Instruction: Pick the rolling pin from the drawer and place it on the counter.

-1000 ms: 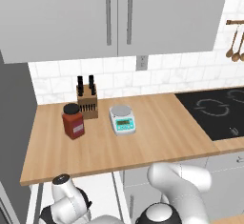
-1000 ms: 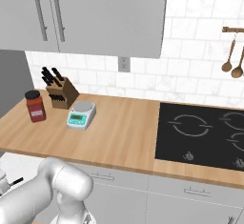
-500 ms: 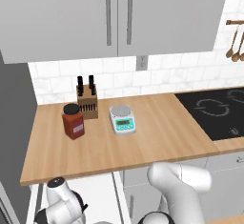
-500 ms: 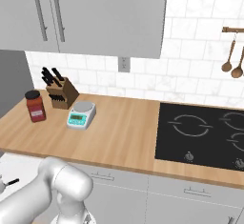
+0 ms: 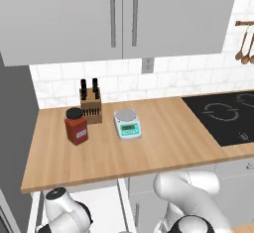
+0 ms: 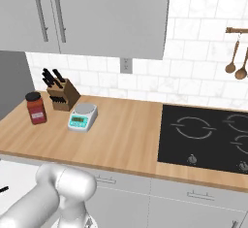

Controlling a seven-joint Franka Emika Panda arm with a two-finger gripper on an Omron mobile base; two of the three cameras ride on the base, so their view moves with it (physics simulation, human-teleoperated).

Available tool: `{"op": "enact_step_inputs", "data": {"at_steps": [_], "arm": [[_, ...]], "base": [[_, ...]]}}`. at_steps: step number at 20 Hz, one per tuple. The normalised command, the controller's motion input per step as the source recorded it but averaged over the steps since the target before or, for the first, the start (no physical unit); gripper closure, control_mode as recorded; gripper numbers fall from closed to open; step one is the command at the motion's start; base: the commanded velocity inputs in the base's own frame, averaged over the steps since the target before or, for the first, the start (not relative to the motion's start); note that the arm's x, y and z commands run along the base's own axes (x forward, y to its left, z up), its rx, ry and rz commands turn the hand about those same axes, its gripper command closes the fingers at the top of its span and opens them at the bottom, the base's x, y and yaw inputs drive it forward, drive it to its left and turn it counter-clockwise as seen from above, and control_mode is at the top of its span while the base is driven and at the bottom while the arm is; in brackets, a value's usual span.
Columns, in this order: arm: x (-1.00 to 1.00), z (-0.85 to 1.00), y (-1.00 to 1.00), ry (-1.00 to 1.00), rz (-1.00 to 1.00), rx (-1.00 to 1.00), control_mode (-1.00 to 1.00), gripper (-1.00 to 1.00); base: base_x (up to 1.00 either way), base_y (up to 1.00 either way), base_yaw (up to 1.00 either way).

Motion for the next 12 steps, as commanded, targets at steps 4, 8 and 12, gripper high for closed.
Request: {"op": "enact_step_inputs", "data": {"at_steps": [4,8,12], "arm": [[-0.27,1.00,-0.62,-0.08,-0.08,0.00,-1.00,1.00],[-0.03,1.00,-0.78,-0.13,-0.05,0.00,-1.00,1.00],[0.08,1.00,-0.68,-0.13,-0.06,0.00,-1.00,1.00]], "base": [[0.00,0.00,0.00],[0.00,0.00,0.00],[0.00,0.00,0.00]]}}
